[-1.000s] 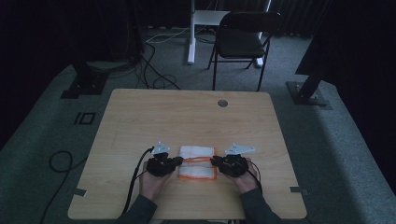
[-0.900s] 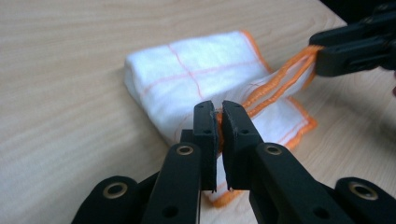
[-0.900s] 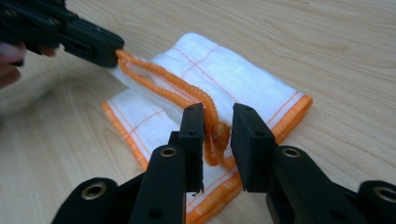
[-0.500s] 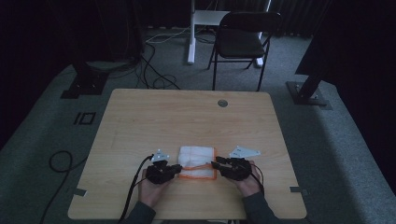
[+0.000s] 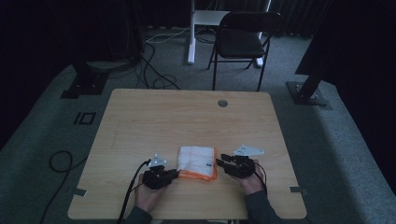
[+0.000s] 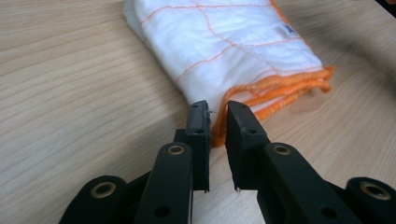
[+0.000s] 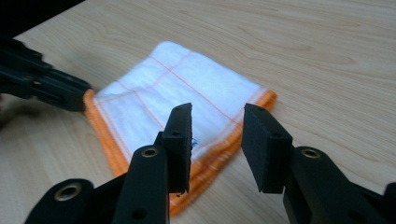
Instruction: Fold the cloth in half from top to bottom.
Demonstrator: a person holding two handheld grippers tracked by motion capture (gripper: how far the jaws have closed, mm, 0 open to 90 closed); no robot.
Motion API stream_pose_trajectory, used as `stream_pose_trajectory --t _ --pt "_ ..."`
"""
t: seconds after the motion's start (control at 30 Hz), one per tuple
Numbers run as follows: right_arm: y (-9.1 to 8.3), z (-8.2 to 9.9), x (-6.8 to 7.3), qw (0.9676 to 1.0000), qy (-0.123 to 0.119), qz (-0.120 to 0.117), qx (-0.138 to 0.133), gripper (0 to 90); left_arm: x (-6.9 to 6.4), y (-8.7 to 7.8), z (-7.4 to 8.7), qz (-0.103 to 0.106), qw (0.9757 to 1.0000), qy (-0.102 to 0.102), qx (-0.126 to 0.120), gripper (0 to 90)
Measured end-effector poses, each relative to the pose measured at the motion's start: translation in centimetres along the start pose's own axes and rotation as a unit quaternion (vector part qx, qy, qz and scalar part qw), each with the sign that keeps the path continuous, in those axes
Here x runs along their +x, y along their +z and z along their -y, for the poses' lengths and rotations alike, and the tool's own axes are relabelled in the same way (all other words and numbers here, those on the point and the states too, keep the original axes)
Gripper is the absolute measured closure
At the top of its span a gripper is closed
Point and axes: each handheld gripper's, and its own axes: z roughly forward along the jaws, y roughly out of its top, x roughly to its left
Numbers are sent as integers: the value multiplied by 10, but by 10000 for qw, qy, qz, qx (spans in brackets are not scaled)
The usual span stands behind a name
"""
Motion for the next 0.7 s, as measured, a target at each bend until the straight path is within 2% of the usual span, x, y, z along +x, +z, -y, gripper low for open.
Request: stream_pose_trajectory --t 0.23,0.53,0.7 --pt "-1 2 -7 9999 57 94 -42 628 8 -6 -5 -177 9995 -145 -195 775" --pt "-5 4 -15 9996 146 212 -76 626 9 0 -13 -177 9996 -8 -227 733" --pt "-8 7 -21 9992 164 372 -50 624 15 -6 -14 -160 9987 107 -468 704"
